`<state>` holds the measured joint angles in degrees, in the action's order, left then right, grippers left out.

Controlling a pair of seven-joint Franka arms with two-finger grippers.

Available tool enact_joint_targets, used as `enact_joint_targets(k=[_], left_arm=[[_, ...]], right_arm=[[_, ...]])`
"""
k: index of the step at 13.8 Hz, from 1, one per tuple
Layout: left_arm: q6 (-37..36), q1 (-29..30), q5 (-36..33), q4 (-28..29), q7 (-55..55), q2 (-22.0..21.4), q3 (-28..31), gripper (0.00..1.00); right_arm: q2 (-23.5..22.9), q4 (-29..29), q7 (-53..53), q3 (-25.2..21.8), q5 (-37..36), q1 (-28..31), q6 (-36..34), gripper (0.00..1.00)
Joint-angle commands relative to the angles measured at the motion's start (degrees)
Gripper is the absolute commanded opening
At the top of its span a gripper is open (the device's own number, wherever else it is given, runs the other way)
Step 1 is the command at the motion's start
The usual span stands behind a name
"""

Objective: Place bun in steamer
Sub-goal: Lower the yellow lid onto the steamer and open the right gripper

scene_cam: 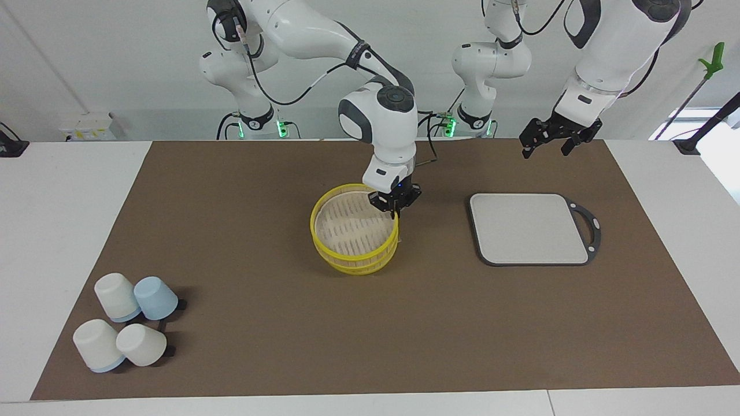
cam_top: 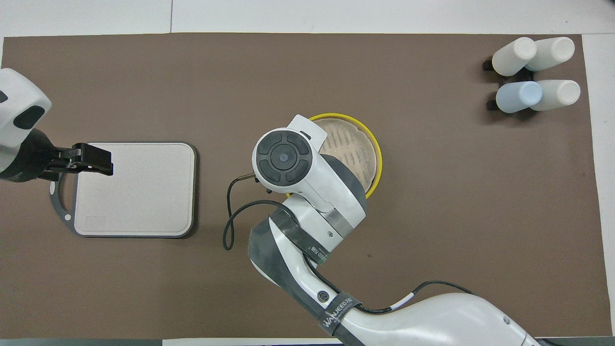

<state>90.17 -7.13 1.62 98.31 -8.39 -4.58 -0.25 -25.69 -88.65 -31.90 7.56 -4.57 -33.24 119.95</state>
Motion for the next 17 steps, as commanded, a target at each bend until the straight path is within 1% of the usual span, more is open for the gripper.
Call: enact_joint_targets(k=[1,4,7,17], left_arm=[[0.62,1.24,1.01,-0.66,1.01,0.62,-0.72,1.0],[0.71,1.41,0.93,-0.66,1.01,0.54,-0.9,1.0],[0.79,1.42,1.01,-0.49,1.01,0.36,-0.9,1.0],[0.88,1.5,1.1,-0.31,0.92,-0.17,-0.9,1.0]], right_arm=[[0.91,-1.09,-3.16,0.0,-0.35,-0.07,1.16,0.0],[1.17,-1.87,-4.04,0.0,-0.35,-1.47,1.6,0.0],[2.57,-6.61,-5.63,0.0,-0.35,-1.65,7.39,0.0],[2.66,-6.89,-5.19,0.0,-0.35,-1.04,6.17,0.0]])
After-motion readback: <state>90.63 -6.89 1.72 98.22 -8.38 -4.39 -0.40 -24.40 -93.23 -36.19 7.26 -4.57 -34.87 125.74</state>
